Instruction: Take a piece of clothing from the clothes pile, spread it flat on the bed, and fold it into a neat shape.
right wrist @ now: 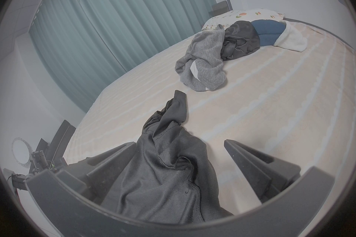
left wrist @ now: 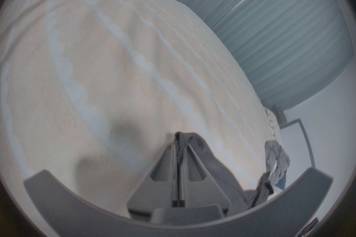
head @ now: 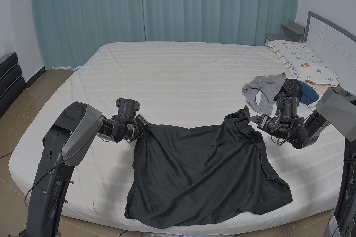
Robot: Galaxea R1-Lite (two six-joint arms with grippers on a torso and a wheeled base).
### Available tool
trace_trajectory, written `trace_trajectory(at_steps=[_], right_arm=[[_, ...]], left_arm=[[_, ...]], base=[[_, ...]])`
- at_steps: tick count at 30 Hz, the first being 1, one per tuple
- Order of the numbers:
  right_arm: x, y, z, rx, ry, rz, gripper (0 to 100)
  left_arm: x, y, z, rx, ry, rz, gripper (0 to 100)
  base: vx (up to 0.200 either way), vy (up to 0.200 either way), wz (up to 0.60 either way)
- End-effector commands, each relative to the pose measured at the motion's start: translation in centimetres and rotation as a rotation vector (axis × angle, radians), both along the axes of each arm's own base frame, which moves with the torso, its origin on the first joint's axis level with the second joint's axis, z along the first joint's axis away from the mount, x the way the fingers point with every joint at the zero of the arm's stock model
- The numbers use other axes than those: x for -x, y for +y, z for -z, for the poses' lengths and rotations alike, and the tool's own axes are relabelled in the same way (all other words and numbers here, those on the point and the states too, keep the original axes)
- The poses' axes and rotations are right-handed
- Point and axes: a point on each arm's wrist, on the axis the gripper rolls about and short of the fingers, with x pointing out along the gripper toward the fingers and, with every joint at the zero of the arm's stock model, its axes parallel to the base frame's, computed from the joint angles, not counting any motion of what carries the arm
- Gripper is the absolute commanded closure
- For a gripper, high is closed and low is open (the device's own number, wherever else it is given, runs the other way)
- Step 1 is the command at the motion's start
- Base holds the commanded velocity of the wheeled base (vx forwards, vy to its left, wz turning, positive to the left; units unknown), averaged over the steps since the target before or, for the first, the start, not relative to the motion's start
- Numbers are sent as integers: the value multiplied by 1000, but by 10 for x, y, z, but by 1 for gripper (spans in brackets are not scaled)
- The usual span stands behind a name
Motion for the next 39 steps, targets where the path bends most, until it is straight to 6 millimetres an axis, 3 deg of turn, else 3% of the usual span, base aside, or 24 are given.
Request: trace_trajectory(at_steps=[1,2,6,14,30,39], right_arm=[[0,3,-1,5,1,-7,0],[-1,5,0,9,2,-13,0],[0,15,-2,25,1,-43,0],[1,36,0,82,6,-119,0],[-21,75,45,316,46,-177,0],[-34,74,56,341,65,-135,0]], left_arm=[[-6,12,-20,21,-45,-34,100],[-10,25,-28,32,-66,-63,100],[-16,44,-40,55,-100,-113,100],[-24,59,-52,86,-148,-158,100],[-23,54,-36,80,-111,-146,100],[-23,51,-28,74,-93,-137,100]], base=[[0,0,0],[0,0,0],[0,0,0],[0,0,0],[0,0,0],[0,0,0]])
